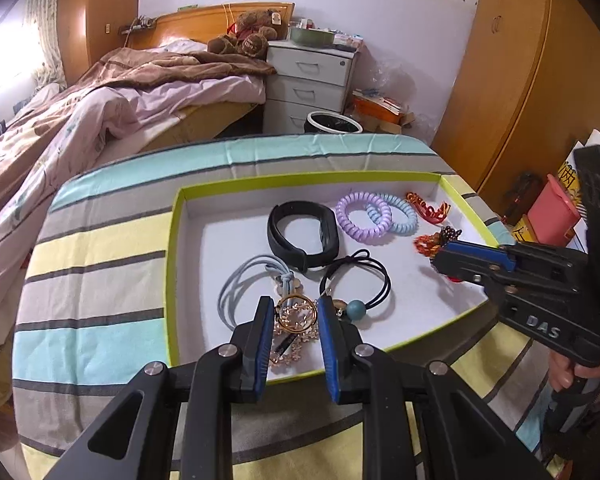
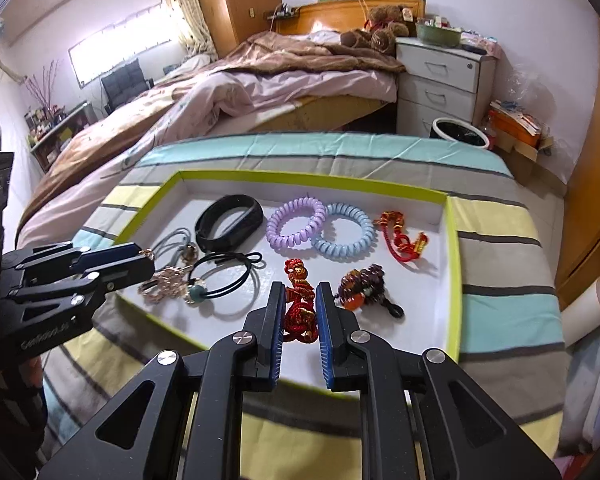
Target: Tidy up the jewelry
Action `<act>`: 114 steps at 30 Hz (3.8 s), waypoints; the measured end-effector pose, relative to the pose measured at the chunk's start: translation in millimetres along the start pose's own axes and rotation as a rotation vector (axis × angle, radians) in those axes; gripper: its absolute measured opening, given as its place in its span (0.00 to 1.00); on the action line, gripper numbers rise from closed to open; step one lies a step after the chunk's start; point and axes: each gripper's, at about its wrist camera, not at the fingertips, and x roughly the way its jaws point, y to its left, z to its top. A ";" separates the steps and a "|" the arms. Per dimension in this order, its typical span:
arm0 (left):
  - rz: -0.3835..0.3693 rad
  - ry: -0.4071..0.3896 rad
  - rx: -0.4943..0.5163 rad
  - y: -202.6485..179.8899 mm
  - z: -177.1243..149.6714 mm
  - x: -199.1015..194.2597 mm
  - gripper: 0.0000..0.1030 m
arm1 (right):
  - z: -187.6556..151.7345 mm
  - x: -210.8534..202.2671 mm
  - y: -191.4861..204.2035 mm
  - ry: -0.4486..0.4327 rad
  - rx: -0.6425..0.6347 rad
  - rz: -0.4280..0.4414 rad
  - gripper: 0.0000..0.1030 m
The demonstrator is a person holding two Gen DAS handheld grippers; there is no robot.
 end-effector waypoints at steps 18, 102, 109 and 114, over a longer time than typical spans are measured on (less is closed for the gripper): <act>-0.006 0.046 -0.037 4.5 -1.1 18.6 0.22 | -1.1 22.1 6.2 0.055 -0.055 -0.040 0.16; 0.240 -0.163 -0.081 -59.4 -72.2 -101.6 0.42 | -71.0 -118.1 47.7 -0.234 0.068 -0.133 0.44; 0.242 -0.168 -0.081 -60.1 -72.0 -103.3 0.42 | -71.3 -118.9 45.4 -0.233 0.072 -0.134 0.44; 0.240 -0.165 -0.079 -60.3 -71.8 -103.1 0.42 | -71.1 -118.7 46.4 -0.234 0.074 -0.135 0.44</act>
